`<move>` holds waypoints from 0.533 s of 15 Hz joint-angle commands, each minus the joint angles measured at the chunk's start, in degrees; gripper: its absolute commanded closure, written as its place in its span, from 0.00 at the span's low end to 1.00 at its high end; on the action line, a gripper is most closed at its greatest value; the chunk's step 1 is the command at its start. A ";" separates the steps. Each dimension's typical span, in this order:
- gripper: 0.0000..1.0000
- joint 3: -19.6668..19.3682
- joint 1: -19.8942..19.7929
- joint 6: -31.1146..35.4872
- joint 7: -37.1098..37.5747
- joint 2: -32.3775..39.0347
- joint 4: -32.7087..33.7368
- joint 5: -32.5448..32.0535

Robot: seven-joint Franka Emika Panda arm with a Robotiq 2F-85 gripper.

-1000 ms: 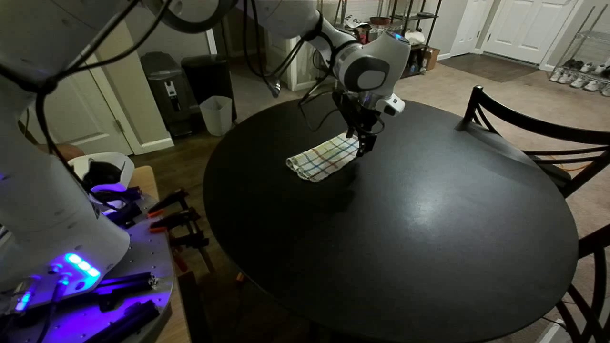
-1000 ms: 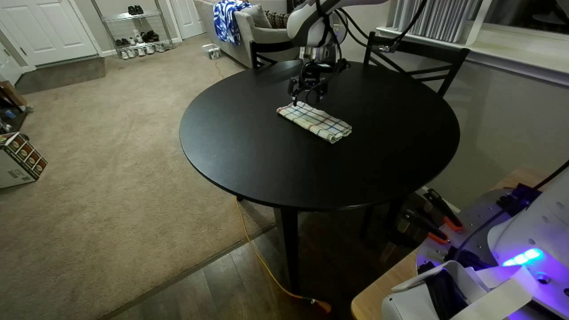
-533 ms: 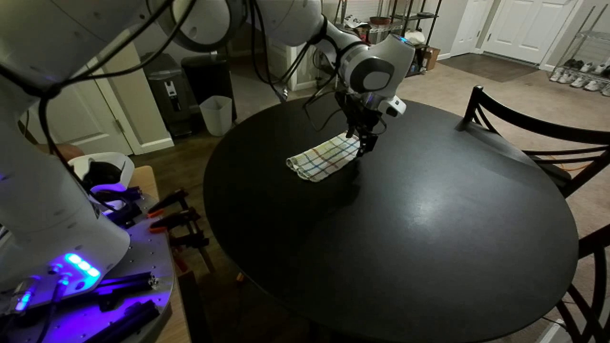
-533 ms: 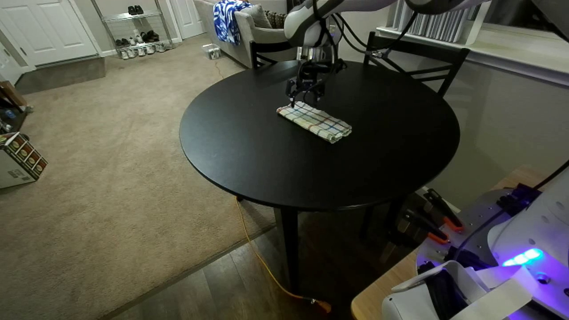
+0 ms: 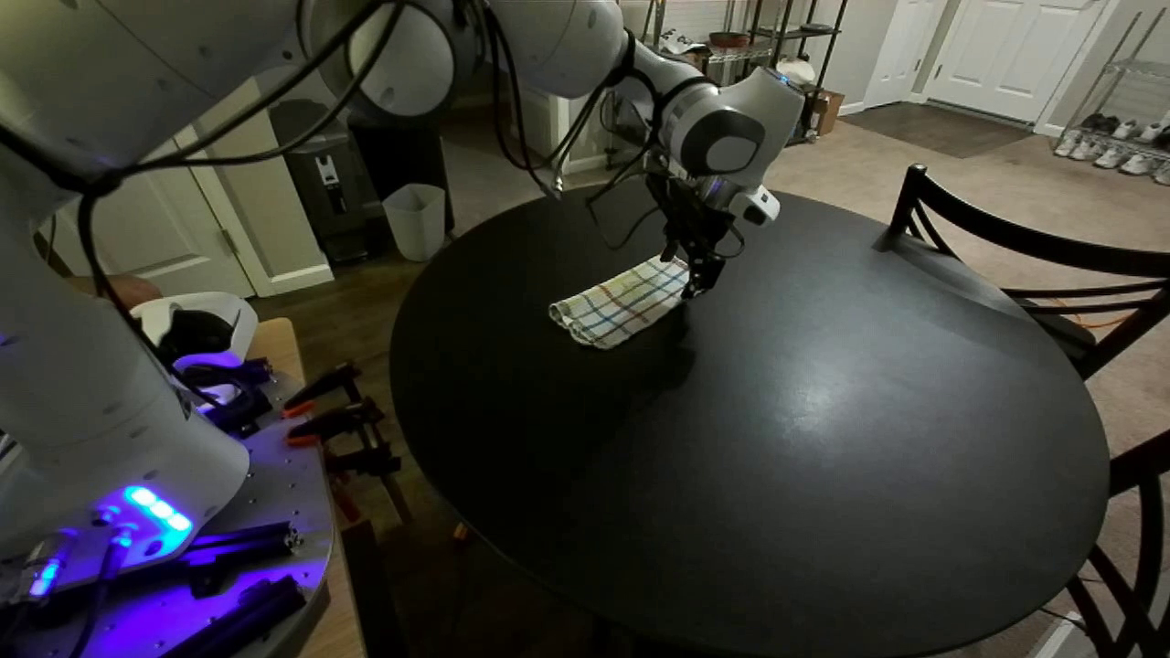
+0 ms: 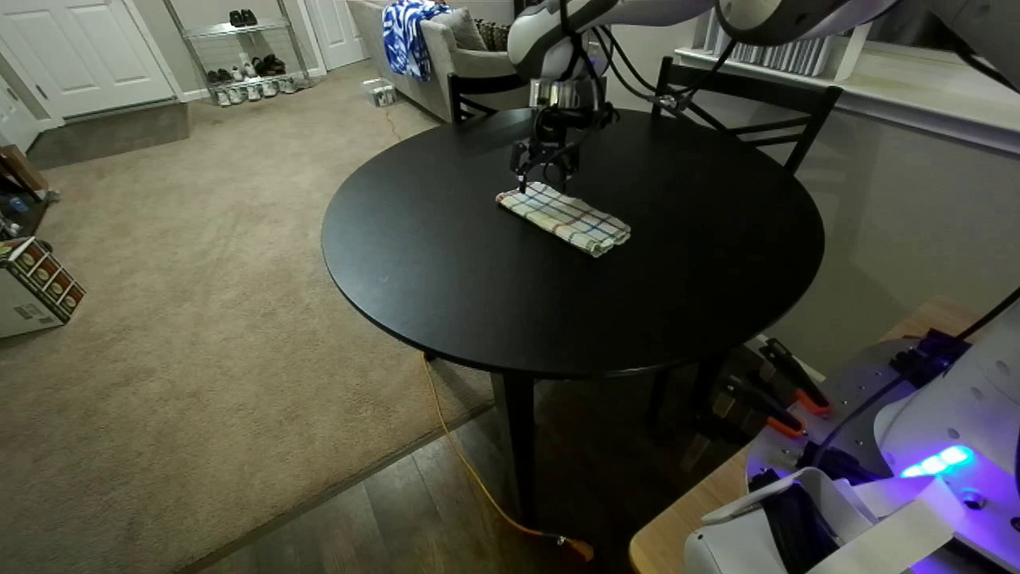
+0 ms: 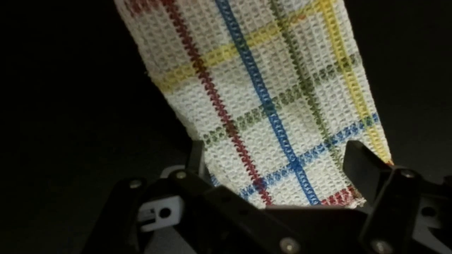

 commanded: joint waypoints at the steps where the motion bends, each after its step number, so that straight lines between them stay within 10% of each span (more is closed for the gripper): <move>1: 0.00 0.84 -0.96 -3.34 -0.54 3.43 5.38 -0.86; 8: 0.00 0.25 -1.69 -5.39 -1.50 5.79 10.55 0.07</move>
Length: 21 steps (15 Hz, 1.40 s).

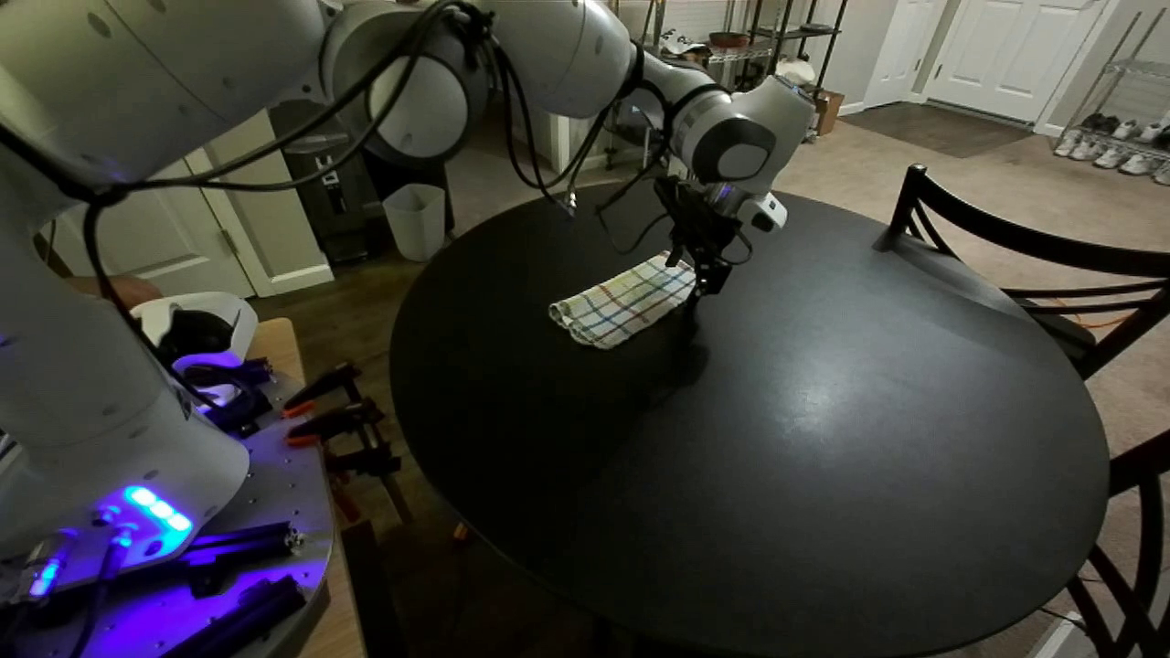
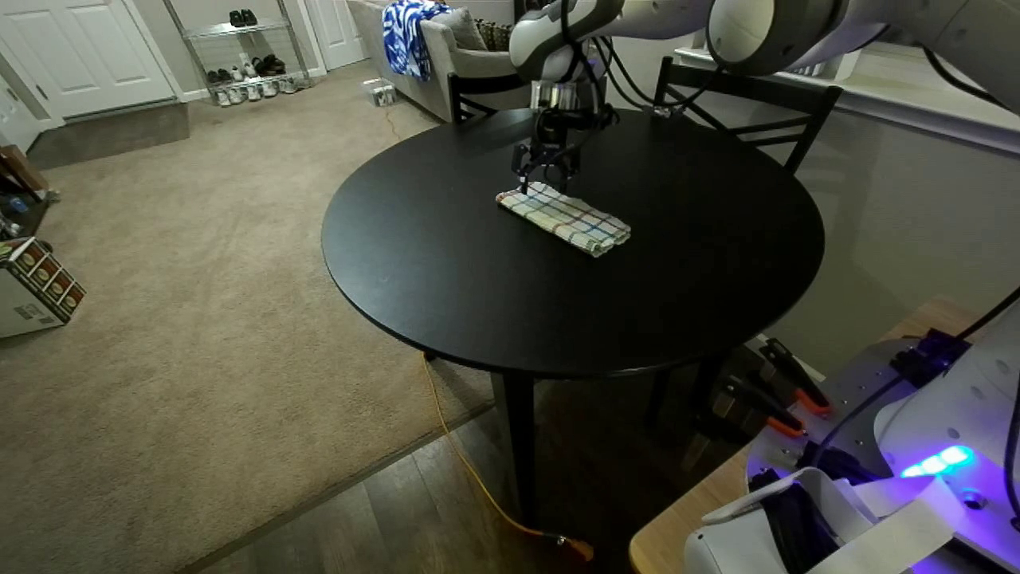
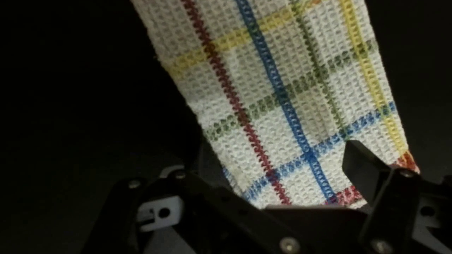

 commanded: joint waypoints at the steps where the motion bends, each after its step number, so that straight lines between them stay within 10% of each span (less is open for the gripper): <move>1: 0.00 0.28 -1.05 -1.04 -1.60 0.85 2.65 0.10; 21: 0.00 1.29 -0.14 -0.70 -3.50 1.97 5.63 0.21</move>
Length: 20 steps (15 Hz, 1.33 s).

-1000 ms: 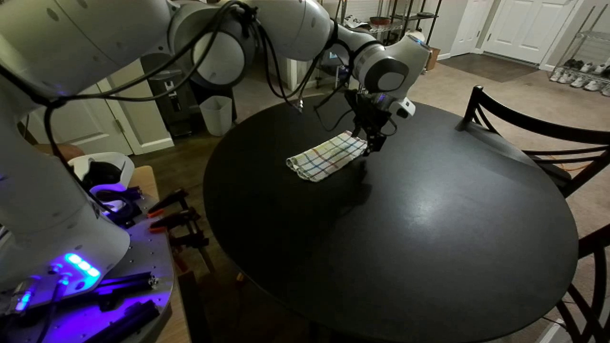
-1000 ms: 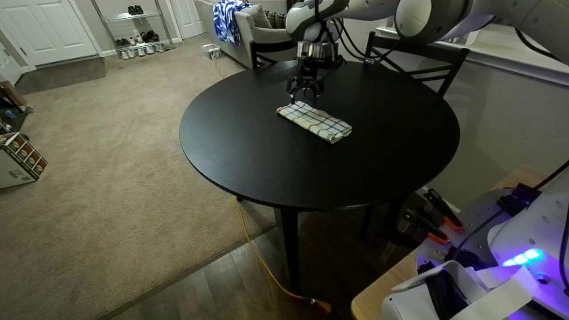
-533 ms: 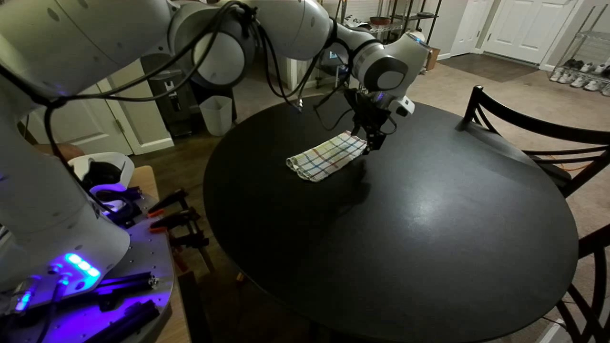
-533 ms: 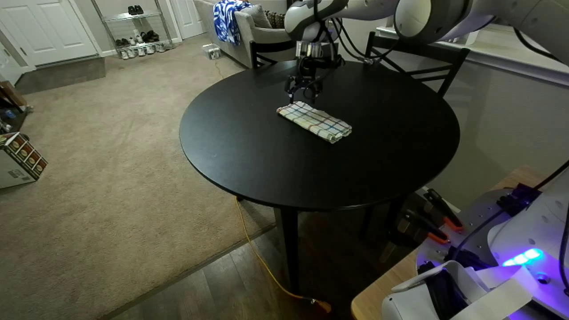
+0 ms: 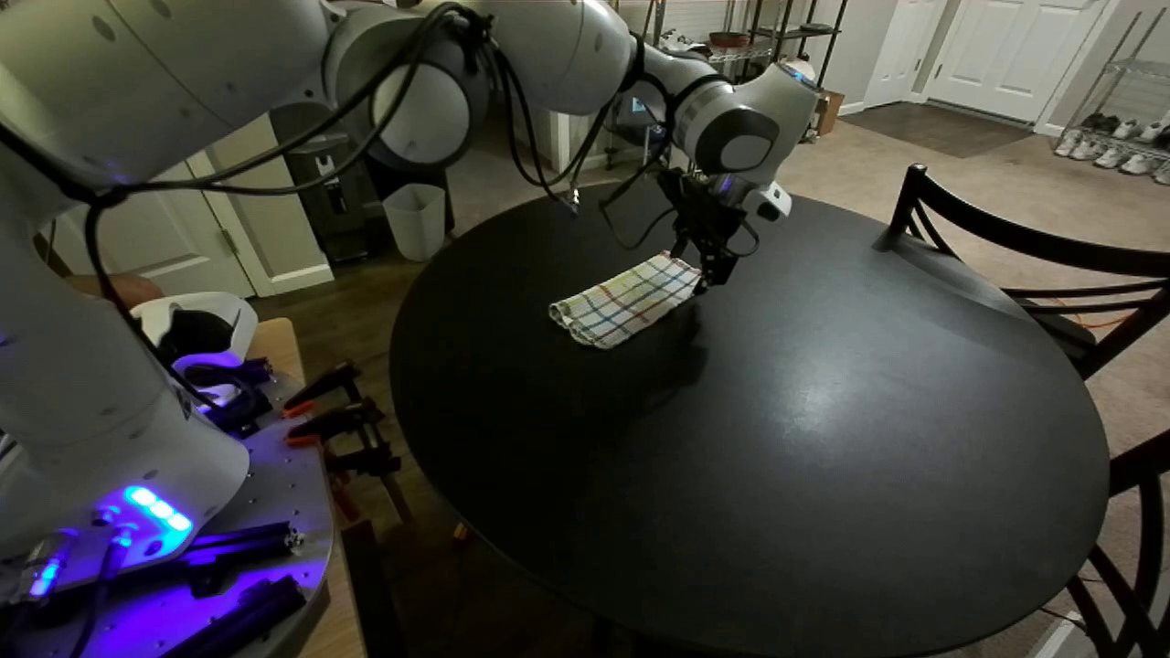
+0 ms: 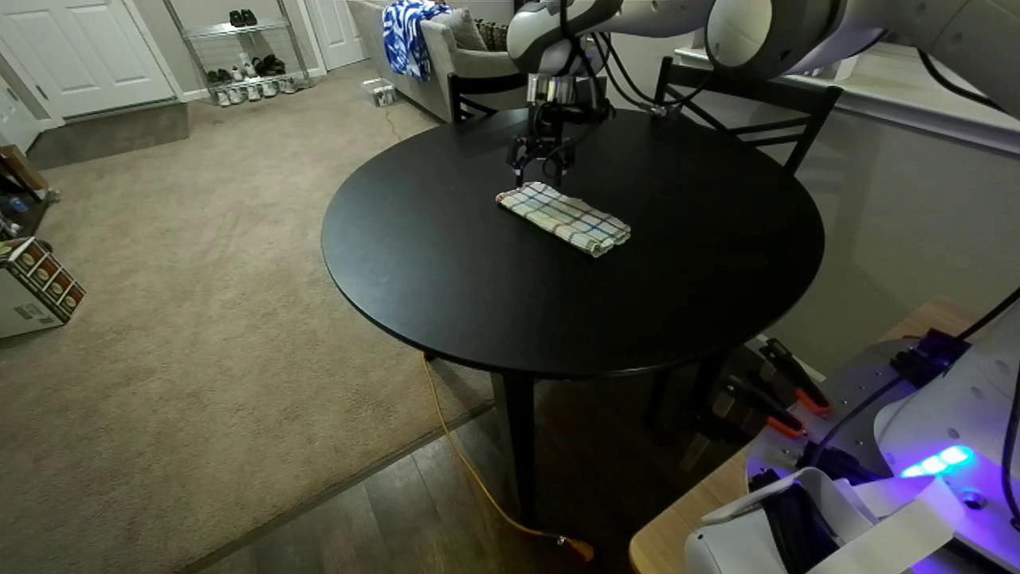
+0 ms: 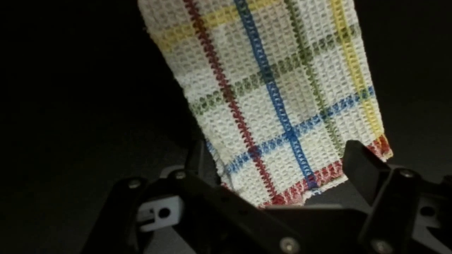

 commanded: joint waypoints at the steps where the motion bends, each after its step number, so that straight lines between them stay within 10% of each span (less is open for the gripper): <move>1: 0.00 0.72 0.00 -0.57 -1.50 1.37 3.30 0.12; 20: 0.00 0.62 0.43 8.38 0.56 4.62 6.76 1.36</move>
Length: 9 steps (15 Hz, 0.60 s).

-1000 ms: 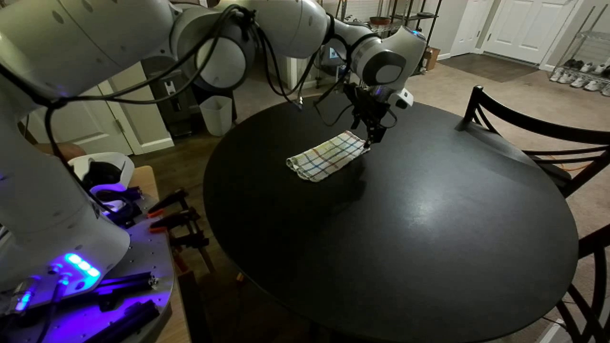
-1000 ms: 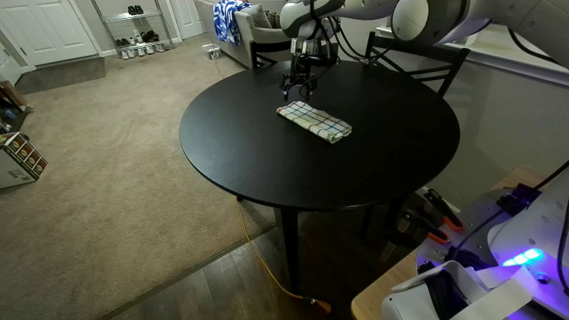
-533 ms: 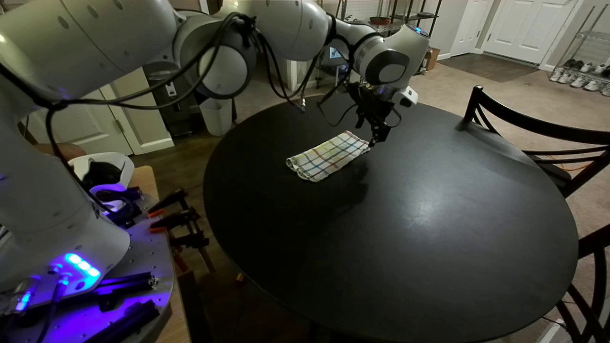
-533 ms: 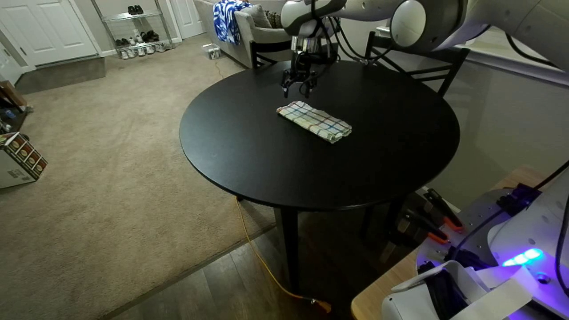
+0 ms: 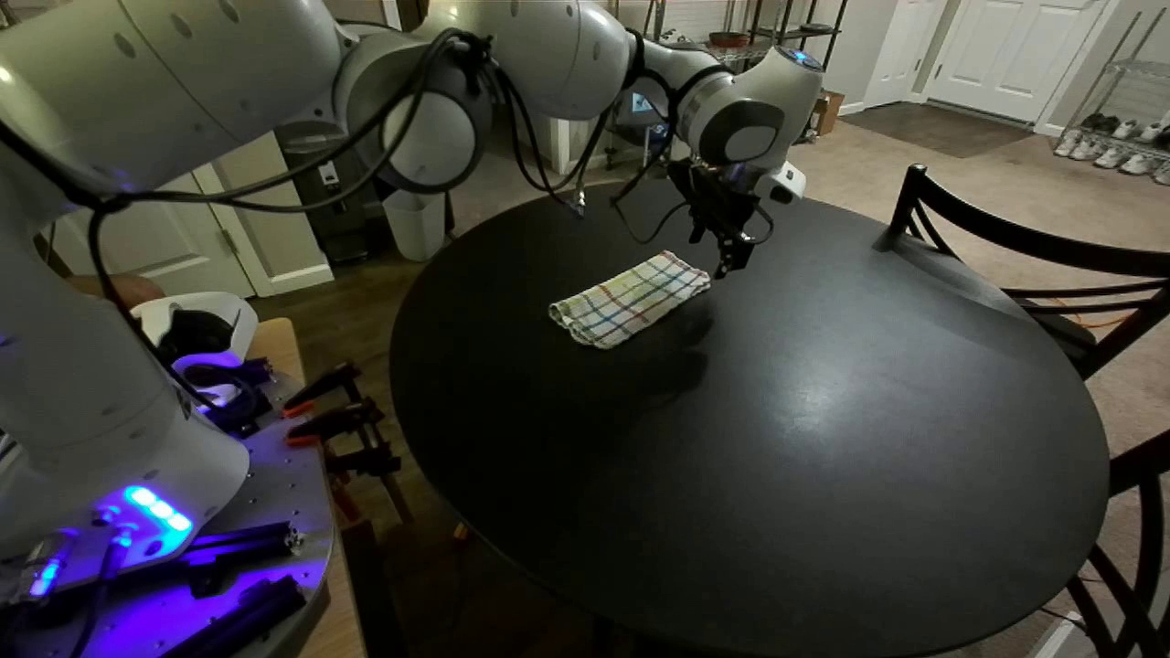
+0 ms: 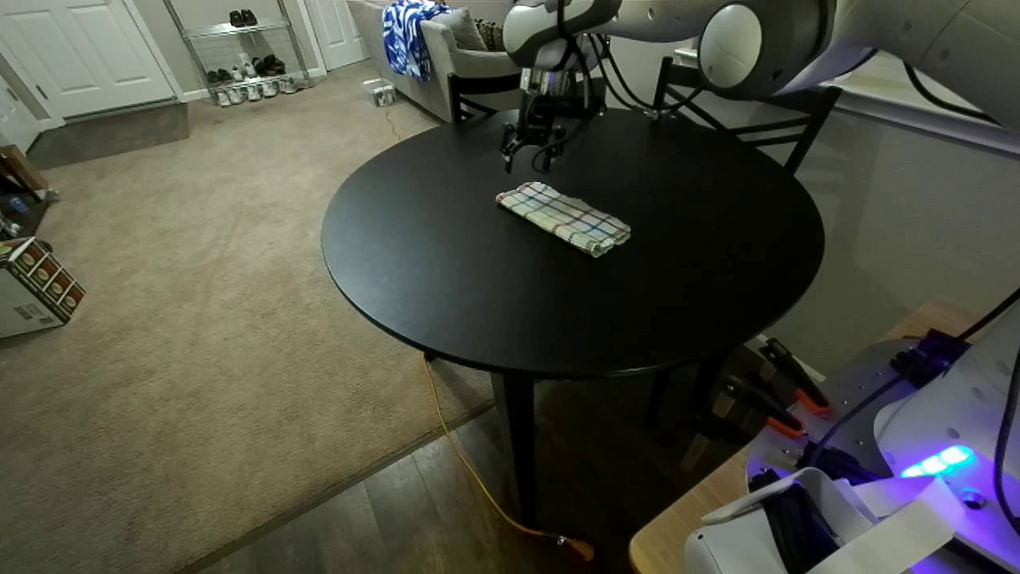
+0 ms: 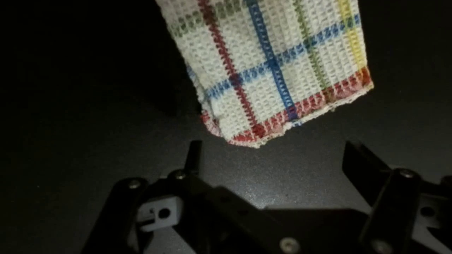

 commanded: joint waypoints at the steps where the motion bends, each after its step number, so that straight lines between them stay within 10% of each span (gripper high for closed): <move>1: 0.00 0.56 0.17 4.73 0.69 1.66 -0.48 0.94; 9: 0.00 -0.37 -0.23 8.53 1.11 2.87 -1.13 0.38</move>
